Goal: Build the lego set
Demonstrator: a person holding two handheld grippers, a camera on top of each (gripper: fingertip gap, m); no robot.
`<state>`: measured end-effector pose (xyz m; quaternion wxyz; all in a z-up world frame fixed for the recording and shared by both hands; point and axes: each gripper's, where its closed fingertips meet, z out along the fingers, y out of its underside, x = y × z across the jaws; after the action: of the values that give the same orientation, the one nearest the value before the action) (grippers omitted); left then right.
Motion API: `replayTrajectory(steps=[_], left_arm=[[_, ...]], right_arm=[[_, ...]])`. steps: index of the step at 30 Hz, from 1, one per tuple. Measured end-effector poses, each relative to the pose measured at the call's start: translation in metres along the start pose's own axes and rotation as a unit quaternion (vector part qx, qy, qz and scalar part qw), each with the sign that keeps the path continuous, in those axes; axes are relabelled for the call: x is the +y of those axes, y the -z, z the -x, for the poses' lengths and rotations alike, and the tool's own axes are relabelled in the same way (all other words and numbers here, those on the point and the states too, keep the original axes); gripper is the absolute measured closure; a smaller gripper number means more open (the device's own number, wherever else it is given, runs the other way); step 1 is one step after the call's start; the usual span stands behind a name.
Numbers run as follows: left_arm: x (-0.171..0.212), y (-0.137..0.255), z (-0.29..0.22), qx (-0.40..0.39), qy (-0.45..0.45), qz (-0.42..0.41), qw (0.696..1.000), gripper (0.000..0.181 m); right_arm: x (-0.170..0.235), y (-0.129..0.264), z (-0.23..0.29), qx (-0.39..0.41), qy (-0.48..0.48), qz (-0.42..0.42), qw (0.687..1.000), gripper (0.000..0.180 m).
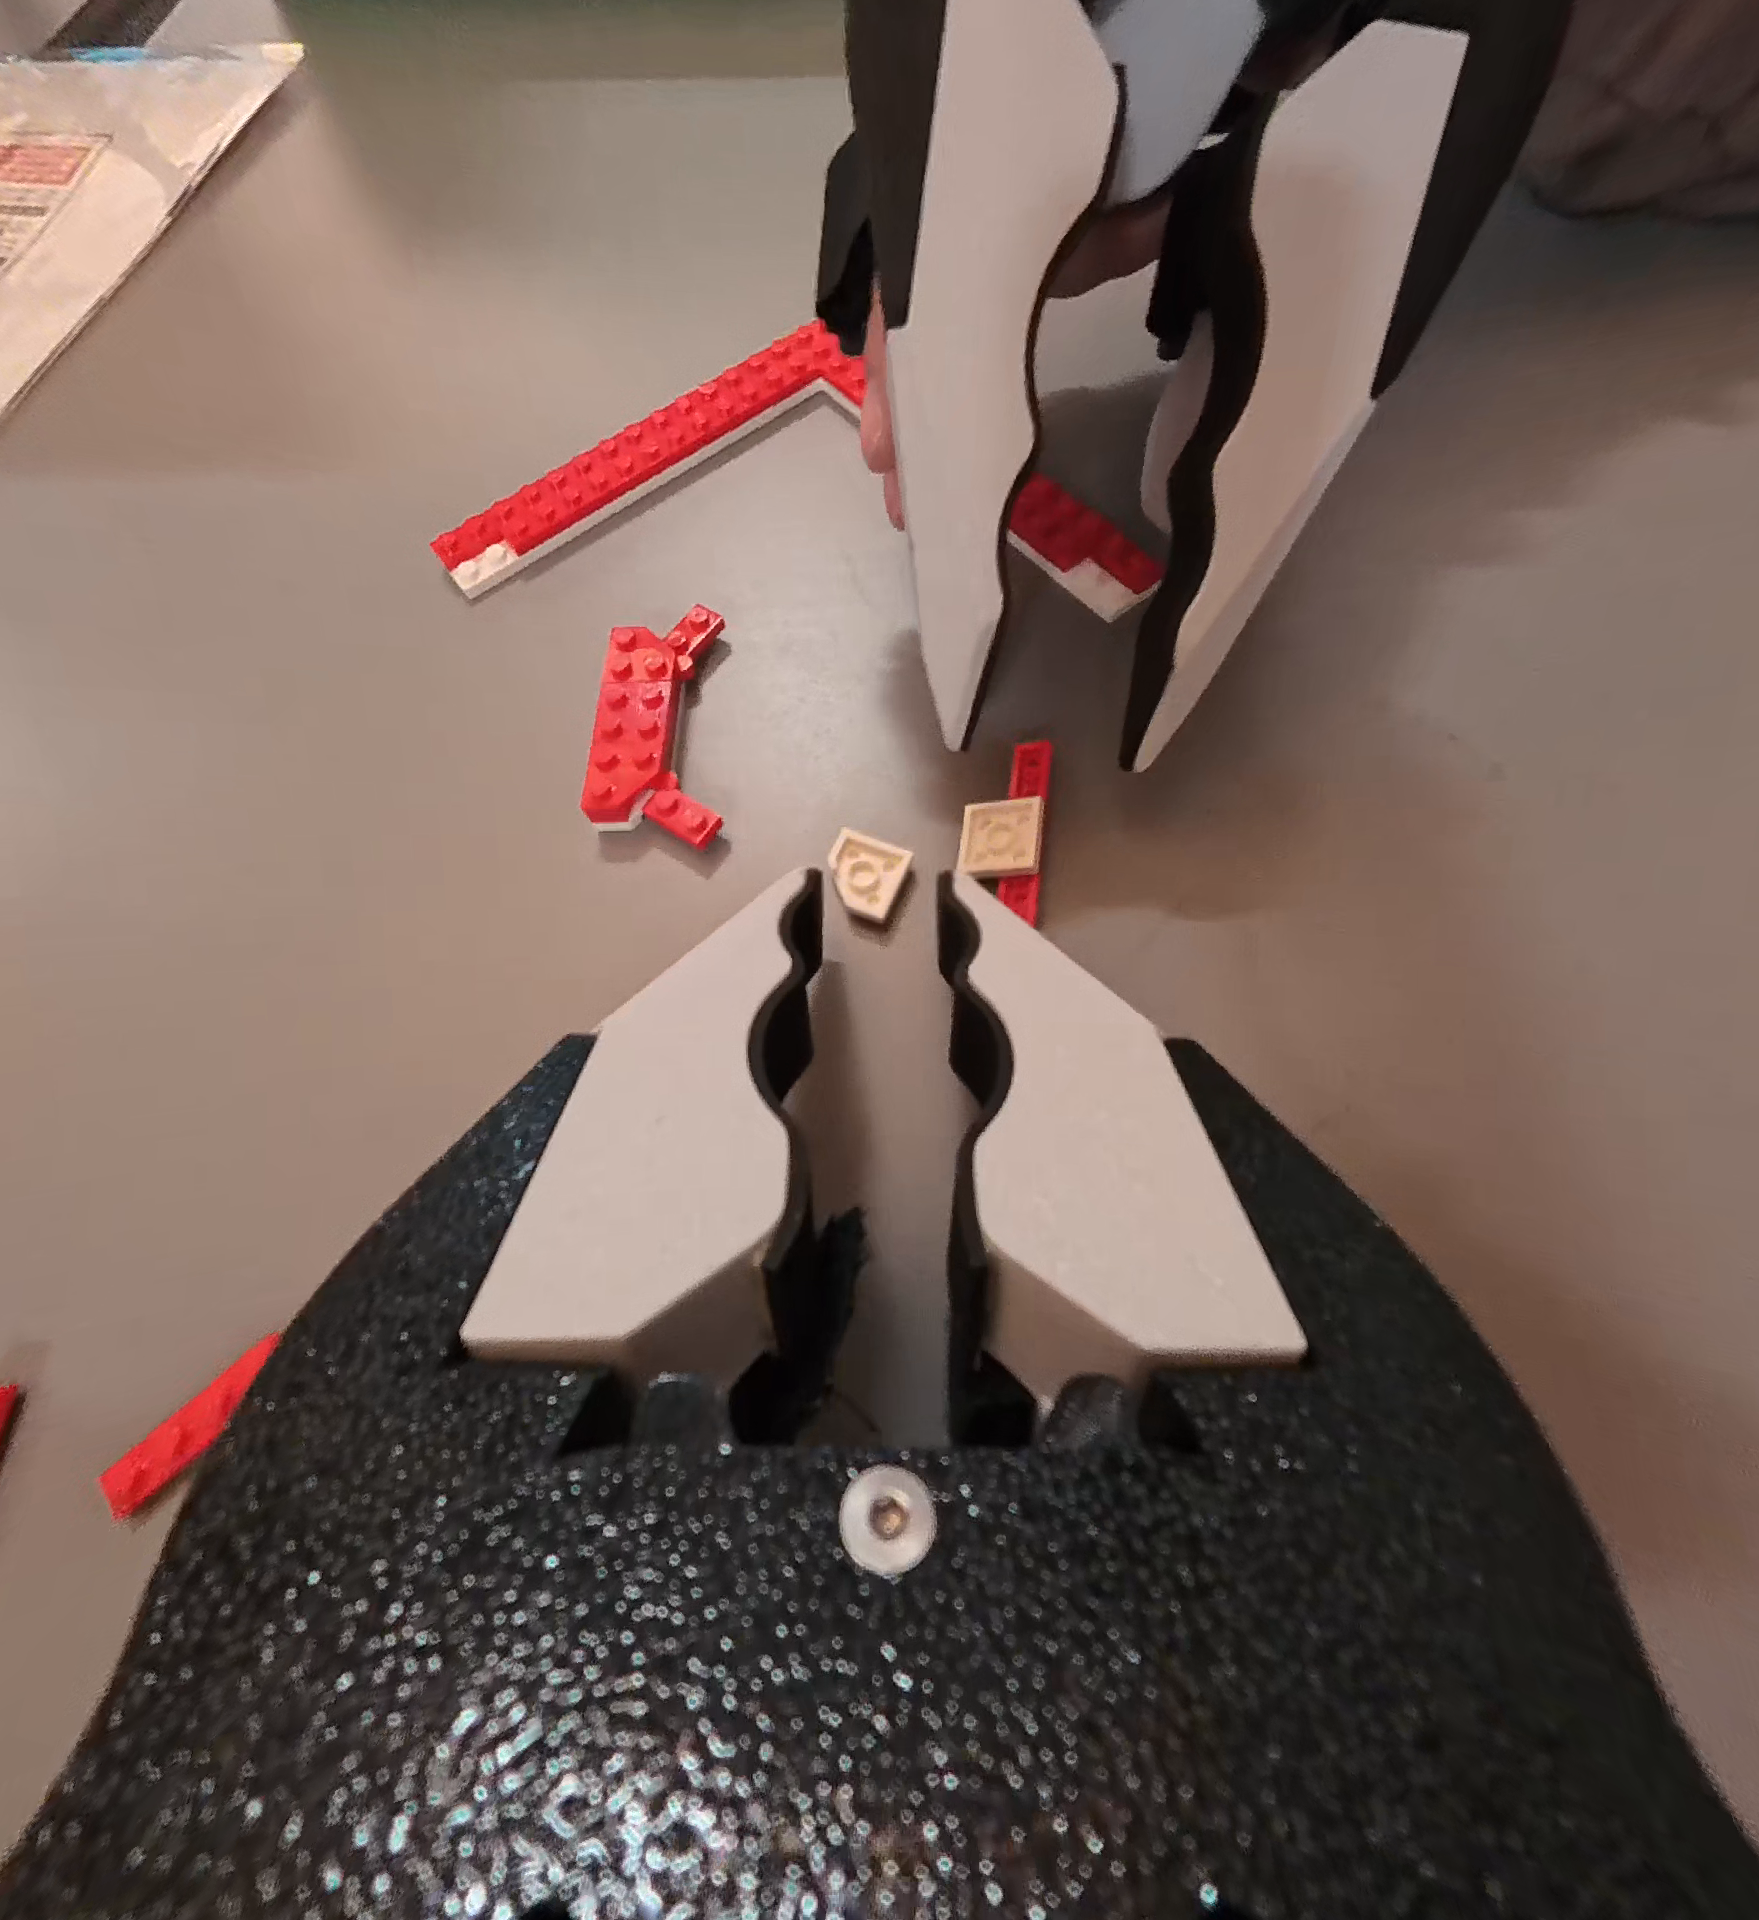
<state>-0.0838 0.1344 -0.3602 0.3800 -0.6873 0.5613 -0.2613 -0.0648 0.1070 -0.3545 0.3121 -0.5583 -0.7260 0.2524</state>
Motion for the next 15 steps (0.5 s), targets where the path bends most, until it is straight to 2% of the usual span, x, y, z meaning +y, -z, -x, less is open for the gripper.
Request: replayTrajectory(steps=[9, 15], left_arm=[[0.0038, -0.0085, 0.0024, 0.012, 0.003, 0.021, 1.000, 0.161], [0.0045, -0.0075, 0.0017, 0.015, 0.000, 0.022, 1.000, 0.172]], right_arm=[[-0.0011, 0.0016, -0.0051, 0.008, -0.010, -0.009, 1.000, 0.151], [-0.0009, 0.0011, -0.0041, 0.006, -0.010, -0.008, 1.000, 0.151]])
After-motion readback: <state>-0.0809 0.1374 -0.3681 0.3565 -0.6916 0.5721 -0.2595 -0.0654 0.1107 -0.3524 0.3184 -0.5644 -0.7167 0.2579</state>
